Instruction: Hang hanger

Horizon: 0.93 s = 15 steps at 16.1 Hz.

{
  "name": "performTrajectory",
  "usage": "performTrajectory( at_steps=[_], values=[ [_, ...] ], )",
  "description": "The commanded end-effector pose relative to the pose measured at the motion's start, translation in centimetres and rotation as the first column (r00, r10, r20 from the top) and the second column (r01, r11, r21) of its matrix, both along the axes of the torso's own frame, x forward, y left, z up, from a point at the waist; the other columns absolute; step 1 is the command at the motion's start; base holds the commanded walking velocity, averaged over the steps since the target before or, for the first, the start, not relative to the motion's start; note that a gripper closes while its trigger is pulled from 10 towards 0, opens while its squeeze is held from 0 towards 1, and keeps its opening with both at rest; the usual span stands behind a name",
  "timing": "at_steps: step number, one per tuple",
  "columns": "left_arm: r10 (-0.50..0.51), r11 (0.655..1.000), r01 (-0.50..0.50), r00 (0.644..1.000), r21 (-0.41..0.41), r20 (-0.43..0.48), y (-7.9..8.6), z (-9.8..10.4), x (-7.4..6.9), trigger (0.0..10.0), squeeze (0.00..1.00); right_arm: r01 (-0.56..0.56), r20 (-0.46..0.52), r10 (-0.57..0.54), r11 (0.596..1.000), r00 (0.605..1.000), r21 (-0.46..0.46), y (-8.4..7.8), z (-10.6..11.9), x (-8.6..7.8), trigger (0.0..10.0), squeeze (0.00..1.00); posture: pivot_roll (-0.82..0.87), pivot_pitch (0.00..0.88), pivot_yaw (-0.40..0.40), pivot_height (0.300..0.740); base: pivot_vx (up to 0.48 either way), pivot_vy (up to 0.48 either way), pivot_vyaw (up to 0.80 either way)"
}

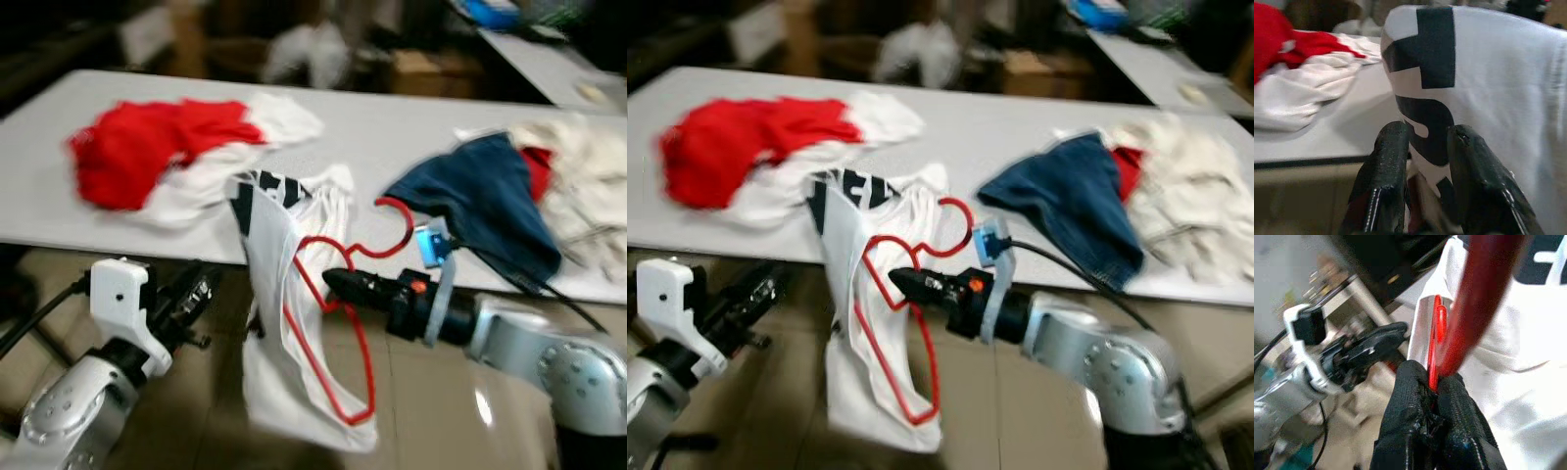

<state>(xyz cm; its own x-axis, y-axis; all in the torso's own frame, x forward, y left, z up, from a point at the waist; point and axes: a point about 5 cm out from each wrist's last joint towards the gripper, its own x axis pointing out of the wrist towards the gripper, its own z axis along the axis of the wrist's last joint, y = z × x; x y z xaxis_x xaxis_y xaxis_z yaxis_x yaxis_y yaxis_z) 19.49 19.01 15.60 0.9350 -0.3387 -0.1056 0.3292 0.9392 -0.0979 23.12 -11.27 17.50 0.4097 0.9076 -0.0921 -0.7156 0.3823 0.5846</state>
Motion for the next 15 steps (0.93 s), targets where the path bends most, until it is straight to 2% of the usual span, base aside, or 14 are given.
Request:
performTrajectory(
  at_steps=[1,5,10,12,15],
  values=[
    [0.002,1.0,-0.002,1.0,0.01,0.003,-0.1,0.2,0.0,10.0,0.0,-0.015,0.017,0.015,1.0,1.0,0.005,-0.1,0.3,-0.2,10.0,0.0,-0.03,0.0,0.002,0.74,0.0,0.0,0.8],
    [0.044,0.999,-0.043,0.999,0.026,-0.006,0.0,0.1,0.5,10.0,0.0,-0.019,0.011,0.02,0.999,1.0,-0.029,-0.4,-0.1,-0.2,10.0,0.0,-0.03,0.0,0.001,0.74,0.0,0.0,0.8],
    [0.039,0.998,-0.039,0.999,0.051,-0.01,-0.3,0.0,0.7,10.0,0.0,-0.033,0.003,0.033,0.995,0.999,-0.09,-0.4,-0.9,-0.3,10.0,0.0,-0.03,0.0,0.001,0.74,0.0,0.0,0.8],
    [0.012,0.999,-0.013,1.0,0.036,0.01,-0.7,0.1,0.7,10.0,0.0,-0.03,-0.004,0.03,0.992,1.0,-0.119,-0.5,-1.3,-0.3,10.0,0.0,-0.03,0.0,0.002,0.74,0.0,0.0,0.8],
    [0.033,0.999,-0.034,0.998,0.022,0.051,-0.7,0.3,1.0,10.0,0.0,0.003,-0.009,-0.005,0.987,1.0,-0.158,-0.8,-2.0,0.0,10.0,0.0,-0.02,0.0,0.005,0.74,0.0,0.0,0.8]
  ],
)
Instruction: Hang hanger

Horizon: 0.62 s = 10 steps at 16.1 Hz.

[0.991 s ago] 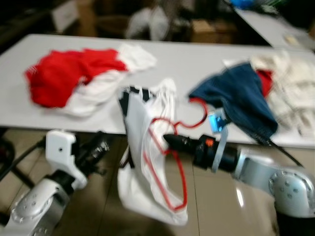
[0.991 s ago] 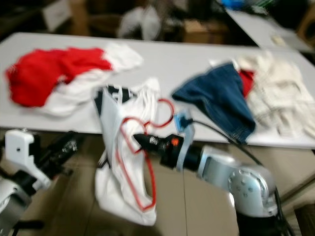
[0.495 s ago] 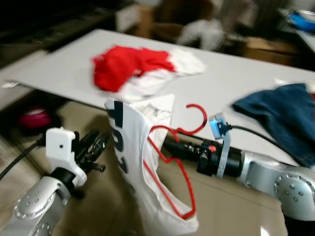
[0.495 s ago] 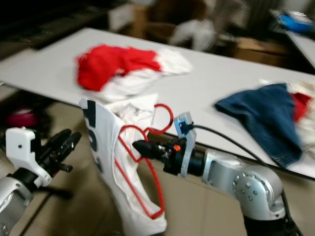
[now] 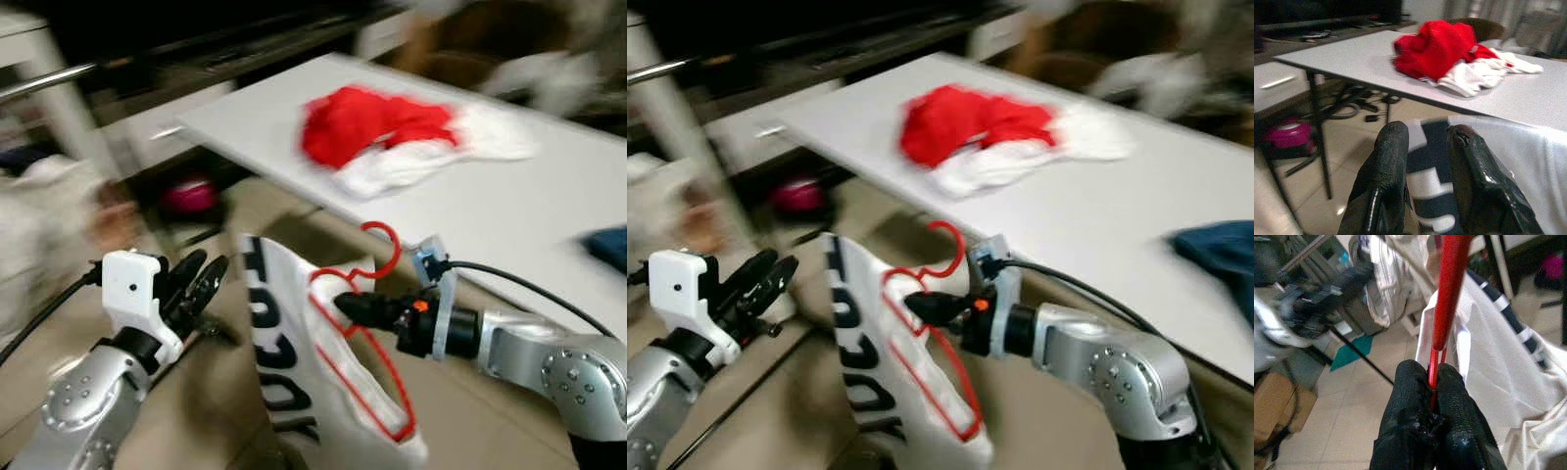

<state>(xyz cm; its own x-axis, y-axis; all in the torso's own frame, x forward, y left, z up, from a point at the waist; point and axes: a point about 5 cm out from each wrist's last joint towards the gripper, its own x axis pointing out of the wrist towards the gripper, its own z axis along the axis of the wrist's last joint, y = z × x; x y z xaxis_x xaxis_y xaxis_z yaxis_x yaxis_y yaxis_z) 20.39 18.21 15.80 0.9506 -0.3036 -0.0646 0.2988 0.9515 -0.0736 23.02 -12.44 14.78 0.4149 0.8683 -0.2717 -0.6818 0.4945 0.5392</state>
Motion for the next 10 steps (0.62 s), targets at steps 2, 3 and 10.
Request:
performTrajectory(
  at_steps=[2,3,10],
  values=[
    [0.061,0.998,-0.062,0.996,0.021,0.057,0.5,0.3,0.7,10.0,0.11,0.056,0.05,-0.055,0.998,0.997,-0.012,-0.2,0.1,0.7,10.0,0.0,-0.02,0.0,0.013,0.74,0.0,0.0,0.8],
    [0.062,0.998,-0.063,0.997,0.026,0.039,0.6,0.1,0.8,10.0,0.1,0.099,0.051,-0.098,0.995,0.994,-0.031,-0.7,-0.3,1.1,10.0,0.0,-0.02,0.0,0.019,0.74,0.0,0.0,0.8],
    [0.057,0.987,-0.055,0.998,0.153,-0.009,1.1,-0.7,1.1,10.0,0.35,0.142,0.146,-0.13,0.987,0.981,-0.073,-1.4,-0.6,2.4,10.0,0.0,-0.02,0.0,0.02,0.74,0.0,0.0,0.8]
  ],
)
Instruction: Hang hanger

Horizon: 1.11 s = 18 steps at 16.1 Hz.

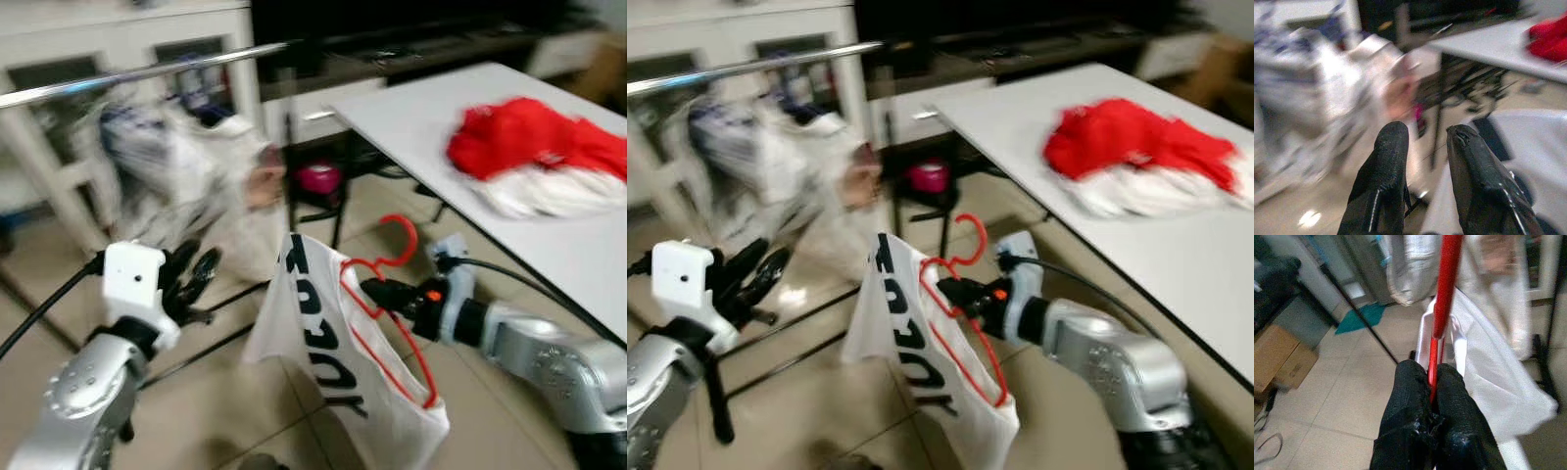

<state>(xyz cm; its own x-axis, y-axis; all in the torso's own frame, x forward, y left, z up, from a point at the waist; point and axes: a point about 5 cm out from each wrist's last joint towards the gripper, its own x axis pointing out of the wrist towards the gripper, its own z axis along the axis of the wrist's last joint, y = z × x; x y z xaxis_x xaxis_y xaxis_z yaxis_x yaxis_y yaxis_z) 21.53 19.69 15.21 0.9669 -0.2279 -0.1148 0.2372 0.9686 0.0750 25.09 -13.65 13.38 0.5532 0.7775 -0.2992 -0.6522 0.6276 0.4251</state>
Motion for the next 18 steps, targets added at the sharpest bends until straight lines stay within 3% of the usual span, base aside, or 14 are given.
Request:
performTrajectory(
  at_steps=[1,5,9,10,11,12,13,14,15,16,17,18],
  values=[
    [-0.006,1.0,0.006,1.0,0.023,-0.016,-0.2,-0.2,0.0,10.0,0.35,-0.026,0.056,0.025,1.0,0.998,0.007,0.0,0.9,0.4,10.0,0.0,-0.02,0.0,0.017,0.74,0.0,0.0,0.8],
    [0.01,0.997,-0.008,1.0,0.078,-0.03,0.3,-0.6,0.1,10.0,0.35,-0.084,0.204,0.111,0.987,0.973,-0.139,0.3,1.0,1.6,10.0,0.0,-0.02,0.0,0.009,0.74,0.0,0.0,0.8],
    [-0.026,0.997,0.028,0.999,0.074,-0.021,-0.5,-0.7,0.8,10.0,0.37,-0.099,0.236,0.133,0.984,0.963,-0.15,0.6,1.4,2.4,10.0,0.0,-0.03,0.0,-0.003,0.74,0.0,0.0,0.8],
    [-0.057,0.997,0.058,0.998,0.057,-0.014,-1.1,-0.7,1.3,10.0,0.48,-0.1,0.246,0.134,0.984,0.96,-0.146,0.9,1.6,2.6,10.0,0.0,-0.03,0.0,-0.005,0.74,0.0,0.0,0.8],
    [-0.077,0.996,0.078,0.997,0.048,-0.006,-1.6,-0.6,1.6,10.0,0.73,-0.099,0.258,0.134,0.985,0.957,-0.143,1.2,1.7,2.7,10.0,0.0,-0.03,0.0,-0.007,0.74,0.0,0.0,0.8],
    [-0.087,0.995,0.087,0.996,0.04,-0.002,-1.9,-0.5,1.8,10.0,0.73,-0.097,0.266,0.131,0.985,0.955,-0.14,1.3,1.7,2.9,10.0,0.0,-0.03,0.0,-0.007,0.74,0.0,0.0,0.8],
    [-0.095,0.995,0.095,0.996,0.027,0.001,-2.2,-0.4,2.2,10.0,0.86,-0.091,0.271,0.126,0.986,0.954,-0.137,1.6,1.7,3.0,10.0,0.0,-0.04,0.0,-0.011,0.74,0.0,0.0,0.8],
    [-0.114,0.993,0.114,0.993,0.011,-0.002,-3.1,-0.3,3.1,10.0,0.82,-0.061,0.274,0.094,0.99,0.957,-0.128,2.2,1.5,3.3,10.0,0.0,-0.04,0.0,-0.017,0.74,0.0,0.0,0.8],
    [-0.085,0.996,0.085,0.996,0.008,-0.017,-3.6,-0.6,3.9,10.0,0.65,0.039,0.261,-0.015,0.996,0.965,-0.084,2.6,1.2,3.8,10.0,0.0,-0.04,0.0,-0.017,0.74,0.0,0.0,0.0],
    [-0.075,0.997,0.075,0.997,0.013,-0.02,-3.8,-0.7,4.2,10.0,0.43,0.063,0.251,-0.042,0.995,0.967,-0.075,2.7,1.0,3.9,10.0,0.0,-0.04,0.0,-0.013,0.74,0.0,0.0,0.0],
    [-0.092,0.995,0.091,0.995,-0.03,-0.028,-4.3,-0.8,4.2,10.0,0.59,0.079,0.256,-0.054,0.993,0.965,-0.088,2.8,0.7,3.7,10.0,0.0,-0.04,0.0,-0.008,0.74,0.0,0.0,0.0],
    [-0.124,0.989,0.123,0.992,-0.081,-0.011,-4.7,-0.5,4.0,10.0,1.0,0.096,0.259,-0.075,0.993,0.963,-0.069,2.8,0.7,3.7,10.0,0.0,-0.04,0.0,-0.003,0.74,0.0,0.0,0.0]
  ],
)
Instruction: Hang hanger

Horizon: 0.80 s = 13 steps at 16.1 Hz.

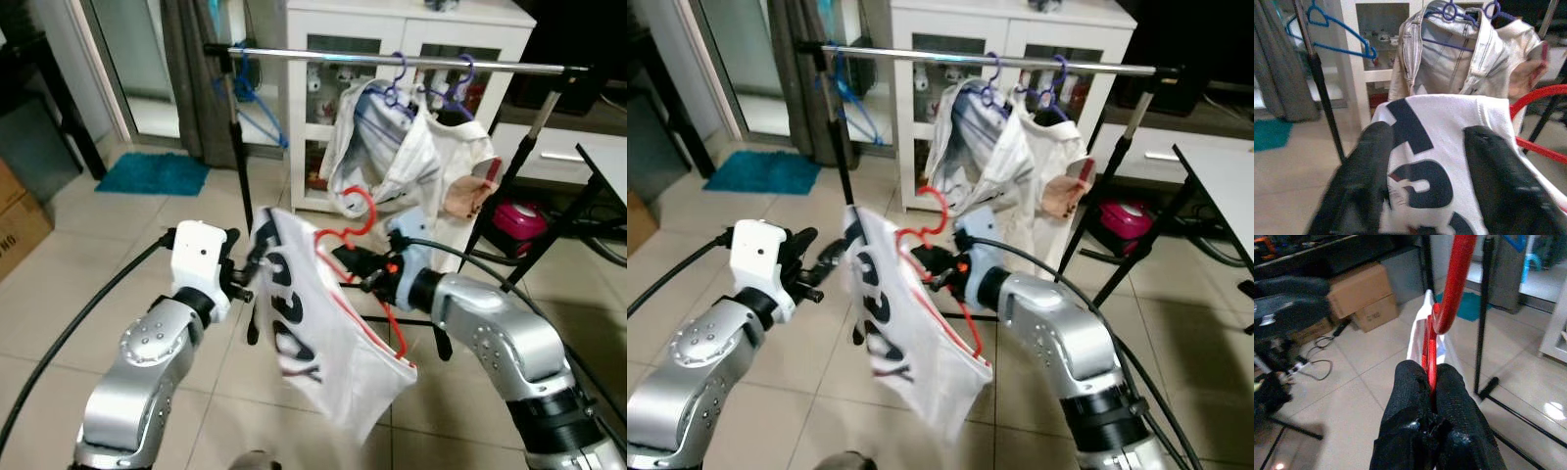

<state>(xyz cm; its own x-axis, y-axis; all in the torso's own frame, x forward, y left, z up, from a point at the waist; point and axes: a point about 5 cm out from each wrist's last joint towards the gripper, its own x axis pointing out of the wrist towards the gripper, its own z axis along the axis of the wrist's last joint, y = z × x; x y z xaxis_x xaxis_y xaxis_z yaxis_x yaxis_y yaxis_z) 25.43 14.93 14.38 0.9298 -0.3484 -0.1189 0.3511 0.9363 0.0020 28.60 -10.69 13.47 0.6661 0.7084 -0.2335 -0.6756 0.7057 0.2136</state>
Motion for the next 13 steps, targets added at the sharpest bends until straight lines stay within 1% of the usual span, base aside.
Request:
performTrajectory(
  at_steps=[1,2,3,4,5,6,8,9,10,12,13],
  values=[
    [-0.009,1.0,0.01,1.0,-0.01,0.011,0.0,0.4,0.0,10.0,1.0,0.036,0.039,-0.037,0.999,0.999,0.031,-0.2,0.7,0.2,10.0,0.0,-0.04,0.0,-0.001,0.74,0.0,0.0,0.0],
    [-0.008,0.999,0.008,1.0,0.044,0.003,-0.1,0.2,0.3,10.0,1.0,0.093,0.029,-0.095,0.994,0.995,0.064,-0.3,0.7,0.4,10.0,0.0,-0.04,0.0,0.004,0.74,0.0,0.0,0.0],
    [-0.006,0.998,0.006,1.0,0.06,0.003,-0.1,0.1,0.4,10.0,1.0,0.105,0.027,-0.107,0.992,0.994,0.068,-0.3,0.7,0.4,10.0,0.0,-0.04,0.0,0.004,0.74,0.0,0.0,0.0],
    [-0.009,0.996,0.009,1.0,0.084,0.008,-0.2,0.0,0.6,10.0,0.63,0.111,0.027,-0.114,0.991,0.993,0.073,-0.1,0.7,0.4,10.0,0.0,-0.04,0.0,0.016,0.74,0.0,0.0,0.0],
    [-0.017,0.996,0.016,1.0,0.088,0.006,-0.3,-0.1,0.7,10.0,0.13,0.111,0.027,-0.113,0.991,0.993,0.075,0.0,0.7,0.3,10.0,0.0,-0.04,0.0,0.017,0.74,0.0,0.0,0.0],
    [-0.045,0.994,0.044,0.999,0.098,0.001,-0.7,-0.1,0.9,10.0,0.0,0.108,0.031,-0.111,0.991,0.993,0.082,0.2,0.8,0.3,10.0,0.0,-0.04,0.0,0.024,0.74,0.0,0.0,0.0],
    [-0.122,0.983,0.122,0.992,0.135,-0.014,-1.8,-0.1,0.9,10.0,0.0,0.097,0.042,-0.101,0.991,0.994,0.091,0.6,1.0,0.4,10.0,0.0,-0.04,0.0,0.026,0.74,0.0,0.0,0.0],
    [-0.134,0.981,0.137,0.991,0.141,-0.025,-2.1,-0.2,0.9,10.0,0.0,0.091,0.044,-0.096,0.991,0.994,0.099,0.7,1.2,0.5,10.0,0.0,-0.04,0.0,0.026,0.74,0.0,0.0,0.0],
    [-0.15,0.976,0.151,0.988,0.158,-0.02,-2.7,-0.4,0.8,10.0,0.0,0.072,0.054,-0.079,0.99,0.995,0.12,1.1,1.7,0.9,10.0,0.0,-0.04,0.0,0.025,0.74,0.0,0.0,0.0],
    [-0.077,0.992,0.077,0.997,0.101,-0.004,-2.3,-0.2,0.9,10.0,0.0,0.075,0.055,-0.082,0.989,0.995,0.124,1.3,1.9,1.1,10.0,0.0,-0.04,0.0,0.023,0.74,0.0,0.0,0.0],
    [0.002,0.997,-0.004,1.0,0.082,0.022,-1.5,0.0,1.0,10.0,0.0,0.096,0.041,-0.102,0.987,0.994,0.127,1.3,1.7,1.2,10.0,0.0,-0.04,0.0,0.022,0.74,0.0,0.0,0.0]
  ],
)
